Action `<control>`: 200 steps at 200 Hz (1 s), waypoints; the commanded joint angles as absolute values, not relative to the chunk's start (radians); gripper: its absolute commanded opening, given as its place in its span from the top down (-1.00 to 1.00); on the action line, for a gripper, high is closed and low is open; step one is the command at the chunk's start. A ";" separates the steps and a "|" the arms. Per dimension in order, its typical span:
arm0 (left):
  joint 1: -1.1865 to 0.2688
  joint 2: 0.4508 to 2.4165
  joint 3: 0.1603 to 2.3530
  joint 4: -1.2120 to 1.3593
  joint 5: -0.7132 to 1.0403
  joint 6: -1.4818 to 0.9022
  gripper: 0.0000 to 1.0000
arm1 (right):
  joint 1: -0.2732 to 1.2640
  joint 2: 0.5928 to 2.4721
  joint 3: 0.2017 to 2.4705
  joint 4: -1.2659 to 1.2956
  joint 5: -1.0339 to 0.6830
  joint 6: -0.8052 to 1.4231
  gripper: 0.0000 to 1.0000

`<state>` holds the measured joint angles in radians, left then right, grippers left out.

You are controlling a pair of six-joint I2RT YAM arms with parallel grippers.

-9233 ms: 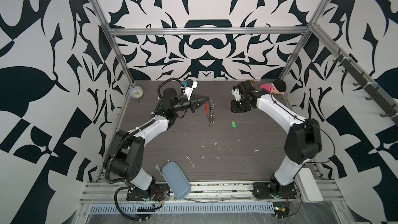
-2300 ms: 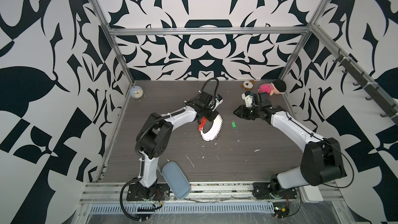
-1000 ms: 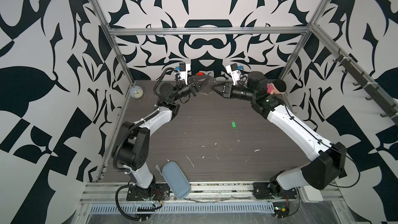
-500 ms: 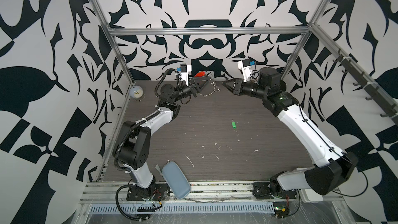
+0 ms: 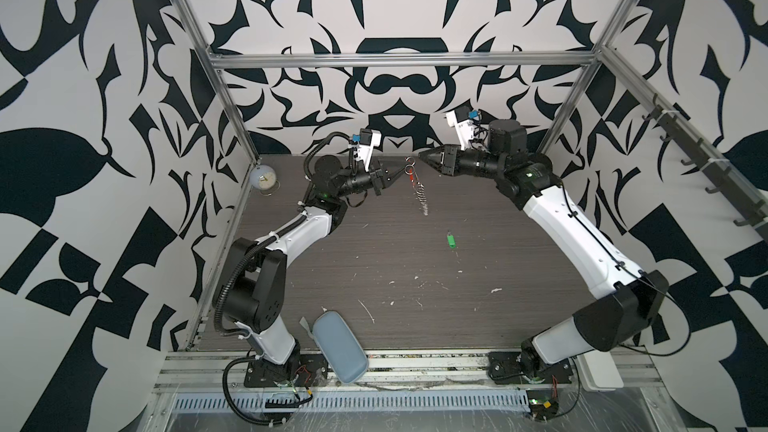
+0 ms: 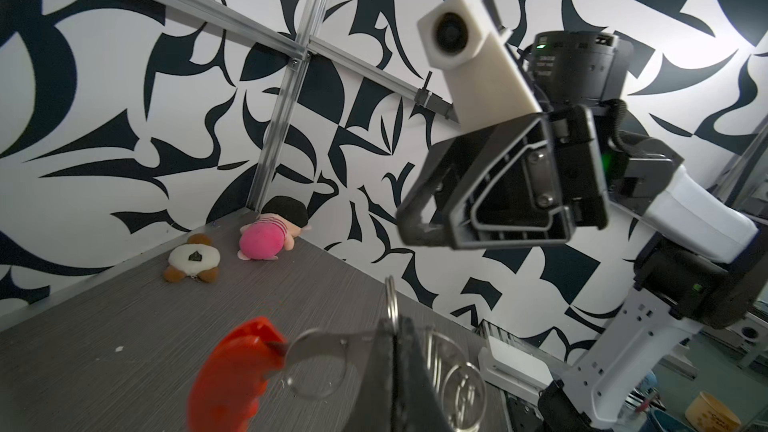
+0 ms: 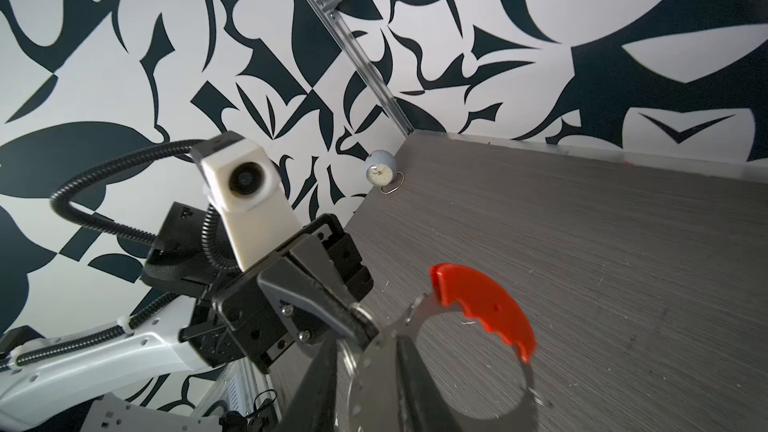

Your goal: Put the keys on the keyring

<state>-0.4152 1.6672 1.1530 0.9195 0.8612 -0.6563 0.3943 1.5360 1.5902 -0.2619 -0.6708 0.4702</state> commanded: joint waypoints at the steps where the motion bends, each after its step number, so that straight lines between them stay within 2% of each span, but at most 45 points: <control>1: -0.414 1.642 1.178 1.026 0.880 -0.695 1.00 | 0.396 1.519 1.612 -0.165 -0.730 0.494 0.41; 63: -0.414 1.731 1.215 1.304 0.867 -0.922 1.00 | 0.396 1.522 1.577 -0.059 -0.775 0.553 0.41; 98: -0.413 1.735 1.216 1.306 0.867 -0.933 1.00 | 0.396 1.534 1.569 -0.006 -0.797 0.590 0.45; 119: -0.414 1.735 1.217 1.302 0.865 -0.932 1.00 | 0.396 1.541 1.560 0.026 -0.812 0.618 0.62; 200: -0.414 1.751 1.225 1.322 0.842 -0.953 1.00 | 0.408 1.550 1.531 0.070 -0.831 0.649 0.66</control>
